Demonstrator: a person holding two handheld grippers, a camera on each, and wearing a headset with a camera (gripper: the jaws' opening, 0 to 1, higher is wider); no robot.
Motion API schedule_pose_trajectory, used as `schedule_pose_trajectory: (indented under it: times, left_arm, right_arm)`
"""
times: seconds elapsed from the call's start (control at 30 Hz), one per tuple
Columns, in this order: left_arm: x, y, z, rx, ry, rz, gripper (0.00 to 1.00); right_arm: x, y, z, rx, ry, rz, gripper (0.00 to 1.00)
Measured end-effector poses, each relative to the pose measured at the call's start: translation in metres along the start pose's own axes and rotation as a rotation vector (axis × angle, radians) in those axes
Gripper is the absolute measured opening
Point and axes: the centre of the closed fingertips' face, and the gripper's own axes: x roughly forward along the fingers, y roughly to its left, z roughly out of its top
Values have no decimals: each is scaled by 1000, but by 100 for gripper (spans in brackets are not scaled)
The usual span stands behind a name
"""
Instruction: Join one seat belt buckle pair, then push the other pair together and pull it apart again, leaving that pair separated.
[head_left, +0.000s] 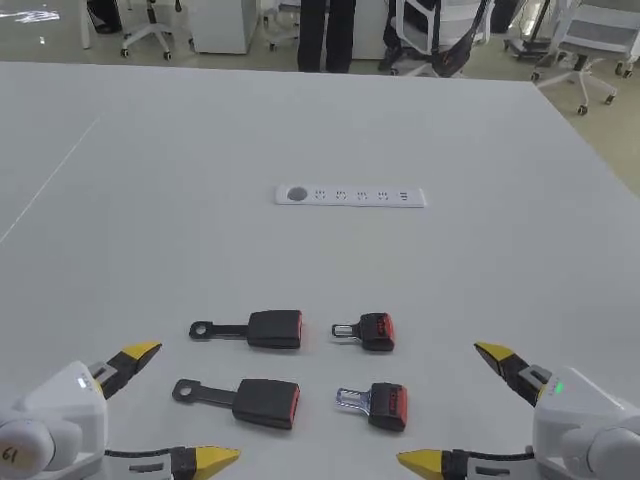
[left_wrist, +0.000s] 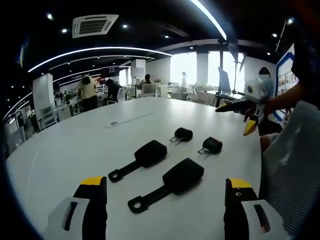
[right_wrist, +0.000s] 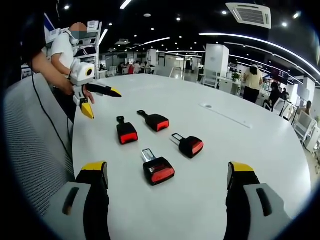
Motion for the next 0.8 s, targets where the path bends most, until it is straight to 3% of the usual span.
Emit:
schedule_pose_trajectory:
  times: [0.8]
  left_arm:
    - [4, -1, -2, 17, 18, -16, 100]
  right_arm:
    - [-2, -4, 1, -25, 15, 14, 100]
